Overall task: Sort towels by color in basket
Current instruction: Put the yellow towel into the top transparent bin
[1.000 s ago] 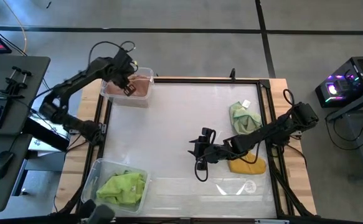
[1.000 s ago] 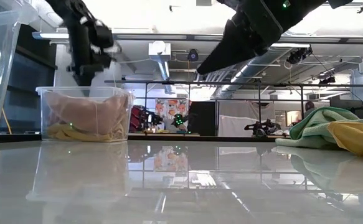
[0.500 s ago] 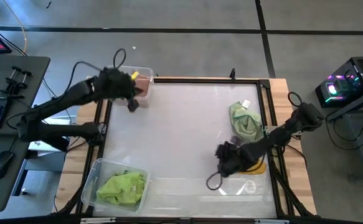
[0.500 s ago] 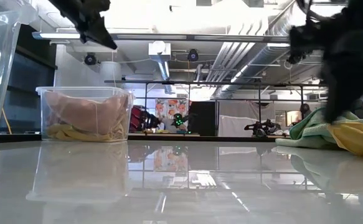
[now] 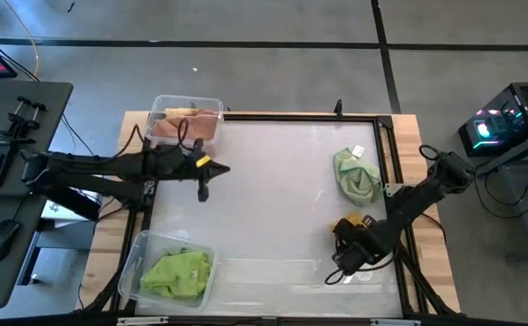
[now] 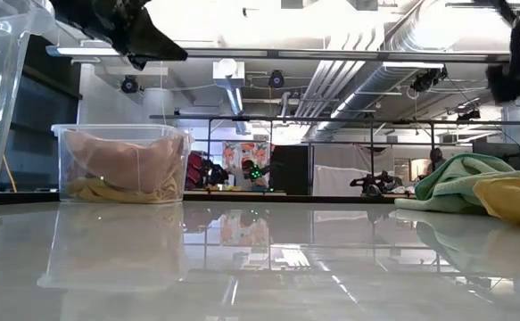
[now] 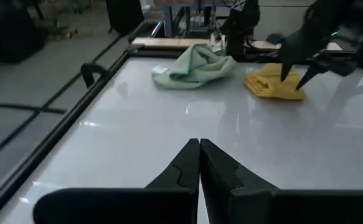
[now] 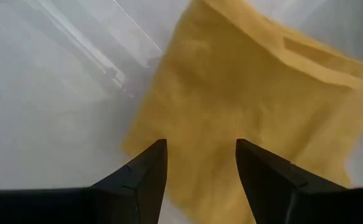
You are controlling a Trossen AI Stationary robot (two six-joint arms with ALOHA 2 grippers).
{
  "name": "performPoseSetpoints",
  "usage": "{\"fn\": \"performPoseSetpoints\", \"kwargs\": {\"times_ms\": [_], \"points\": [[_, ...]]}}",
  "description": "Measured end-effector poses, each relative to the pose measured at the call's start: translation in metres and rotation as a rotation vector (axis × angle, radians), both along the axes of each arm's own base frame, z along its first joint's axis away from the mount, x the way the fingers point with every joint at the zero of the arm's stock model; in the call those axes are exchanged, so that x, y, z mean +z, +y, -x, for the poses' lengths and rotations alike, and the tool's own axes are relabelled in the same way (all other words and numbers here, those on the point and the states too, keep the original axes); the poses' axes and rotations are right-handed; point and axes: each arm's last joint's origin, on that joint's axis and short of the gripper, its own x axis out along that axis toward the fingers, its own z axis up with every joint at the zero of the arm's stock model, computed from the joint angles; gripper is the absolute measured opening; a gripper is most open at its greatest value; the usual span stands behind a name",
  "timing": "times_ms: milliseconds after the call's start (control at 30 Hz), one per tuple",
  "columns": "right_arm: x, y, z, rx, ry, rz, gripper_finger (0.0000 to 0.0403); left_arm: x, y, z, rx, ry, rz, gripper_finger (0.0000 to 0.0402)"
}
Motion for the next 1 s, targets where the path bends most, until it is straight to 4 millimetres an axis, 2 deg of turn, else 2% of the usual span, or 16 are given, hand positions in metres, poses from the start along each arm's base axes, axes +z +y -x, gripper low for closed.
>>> {"fn": "performPoseSetpoints", "kwargs": {"times_ms": [133,233,367,500,700,833,1000], "points": [[-0.029,-0.007,0.008,0.046,-0.035,-0.051,0.0185,0.001,-0.013,-0.001,-0.023,-0.012,-0.067,0.0],[-0.042,-0.011,0.009,0.077,-0.147,-0.055,0.017,0.004,-0.022,-0.002,-0.041,-0.03,-0.145,0.0],[-0.046,-0.014,0.004,0.121,-0.252,0.036,0.0128,0.007,-0.033,-0.005,-0.08,-0.056,-0.221,0.0],[-0.047,-0.017,-0.001,0.158,-0.271,0.055,0.0086,0.003,-0.041,-0.013,-0.106,-0.061,-0.268,0.0],[-0.047,-0.018,-0.006,0.227,-0.324,0.105,0.0039,-0.015,-0.047,-0.031,-0.121,0.006,-0.279,0.0],[-0.044,-0.013,-0.018,0.338,-0.423,0.108,0.0026,-0.03,-0.049,-0.043,-0.129,0.055,-0.286,0.0],[-0.042,-0.017,-0.027,0.375,-0.458,0.103,0.0024,-0.043,-0.051,-0.057,-0.142,0.065,-0.298,0.0]]}}
